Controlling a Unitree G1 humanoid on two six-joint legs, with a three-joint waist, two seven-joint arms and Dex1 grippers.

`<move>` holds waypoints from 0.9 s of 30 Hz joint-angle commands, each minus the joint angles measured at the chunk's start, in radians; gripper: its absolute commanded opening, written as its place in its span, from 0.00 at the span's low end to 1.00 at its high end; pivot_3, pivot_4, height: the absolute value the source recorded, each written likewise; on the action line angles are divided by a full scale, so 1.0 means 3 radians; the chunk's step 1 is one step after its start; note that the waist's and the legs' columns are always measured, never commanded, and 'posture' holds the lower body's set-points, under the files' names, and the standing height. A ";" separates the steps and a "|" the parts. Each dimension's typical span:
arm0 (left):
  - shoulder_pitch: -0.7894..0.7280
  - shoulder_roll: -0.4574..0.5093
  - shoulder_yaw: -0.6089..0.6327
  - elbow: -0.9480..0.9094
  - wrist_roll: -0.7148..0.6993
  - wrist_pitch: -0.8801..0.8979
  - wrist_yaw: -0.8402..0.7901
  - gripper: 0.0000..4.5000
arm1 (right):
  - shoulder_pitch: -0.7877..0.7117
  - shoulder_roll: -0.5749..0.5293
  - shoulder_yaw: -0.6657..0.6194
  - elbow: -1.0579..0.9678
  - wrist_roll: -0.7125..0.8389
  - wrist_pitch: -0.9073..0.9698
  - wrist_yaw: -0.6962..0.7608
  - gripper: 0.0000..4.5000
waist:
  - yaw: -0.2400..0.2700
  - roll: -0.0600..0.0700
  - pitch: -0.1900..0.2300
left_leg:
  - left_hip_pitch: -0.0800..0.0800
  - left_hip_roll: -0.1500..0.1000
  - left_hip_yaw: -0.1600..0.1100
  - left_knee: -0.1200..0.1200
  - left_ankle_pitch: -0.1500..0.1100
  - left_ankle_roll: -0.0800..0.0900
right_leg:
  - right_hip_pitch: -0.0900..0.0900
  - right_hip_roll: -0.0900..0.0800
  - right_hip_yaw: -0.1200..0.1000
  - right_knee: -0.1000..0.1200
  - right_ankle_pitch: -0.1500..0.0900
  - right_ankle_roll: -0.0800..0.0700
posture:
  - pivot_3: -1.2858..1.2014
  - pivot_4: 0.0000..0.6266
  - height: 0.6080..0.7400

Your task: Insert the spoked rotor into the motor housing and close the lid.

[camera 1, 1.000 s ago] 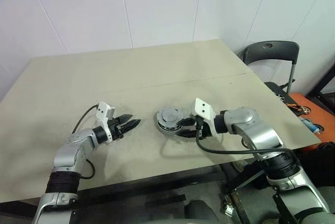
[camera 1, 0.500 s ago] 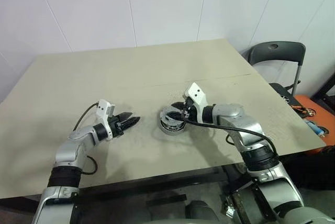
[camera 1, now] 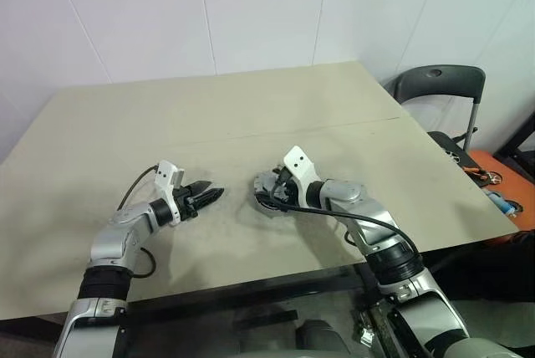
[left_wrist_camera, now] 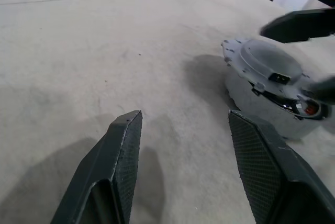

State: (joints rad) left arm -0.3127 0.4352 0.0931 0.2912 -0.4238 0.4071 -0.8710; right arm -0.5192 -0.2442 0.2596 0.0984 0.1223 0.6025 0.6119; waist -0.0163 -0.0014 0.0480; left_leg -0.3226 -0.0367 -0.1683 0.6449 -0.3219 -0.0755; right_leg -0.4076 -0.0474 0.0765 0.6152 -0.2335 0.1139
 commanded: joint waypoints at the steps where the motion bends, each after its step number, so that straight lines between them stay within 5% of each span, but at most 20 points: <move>1: 0.0050 0.0018 0.0045 -0.0252 -0.0042 0.0019 0.0025 0.62 | -0.0153 -0.0008 -0.0101 0.0044 -0.0035 -0.0132 -0.0053 0.99 | 0.0003 0.0000 0.0000 | 0.0000 0.0000 0.0000 0.0000 0.0000 0.0000 | 0.0000 0.0000 0.0000 0.0000 0.0000 0.0000 | 0.52 0.00 1.00; 21: 0.0197 0.0006 0.0067 -0.0492 -0.0064 0.0117 0.0098 0.62 | -0.0148 0.0172 -0.0124 0.0520 -0.0099 -0.0183 -0.0125 0.99 | -0.0012 0.0001 0.0000 | 0.0004 0.0000 0.0001 0.0001 0.0000 0.0000 | 0.0001 0.0001 0.0001 0.0004 0.0000 0.0000 | 0.52 0.00 1.00; 24: 0.0185 0.0010 0.0068 -0.0482 -0.0064 0.0122 0.0094 0.62 | -0.0109 0.0123 -0.0099 0.0471 -0.0121 -0.0216 -0.0065 0.80 | -0.0011 0.0001 0.0000 | 0.0004 0.0000 0.0001 0.0001 0.0000 0.0000 | 0.0001 0.0001 0.0001 0.0004 0.0000 0.0000 | 0.52 0.00 1.00; 27: 0.0162 0.0016 0.0071 -0.0461 -0.0063 0.0124 0.0089 0.62 | -0.0100 0.0080 -0.0074 0.0439 -0.0146 -0.0179 -0.0016 0.78 | -0.0004 0.0001 0.0000 | 0.0003 0.0000 0.0001 0.0001 0.0000 0.0000 | 0.0002 0.0001 0.0001 0.0004 0.0000 0.0000 | 0.52 0.00 1.00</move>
State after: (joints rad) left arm -0.2424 0.4307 0.0944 0.1800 -0.4259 0.4485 -0.8428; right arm -0.5534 -0.2033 0.2325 0.2484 0.0837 0.5389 0.5965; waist -0.0173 -0.0012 0.0479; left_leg -0.3216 -0.0367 -0.1682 0.6451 -0.3219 -0.0755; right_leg -0.4070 -0.0471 0.0767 0.6162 -0.2335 0.1138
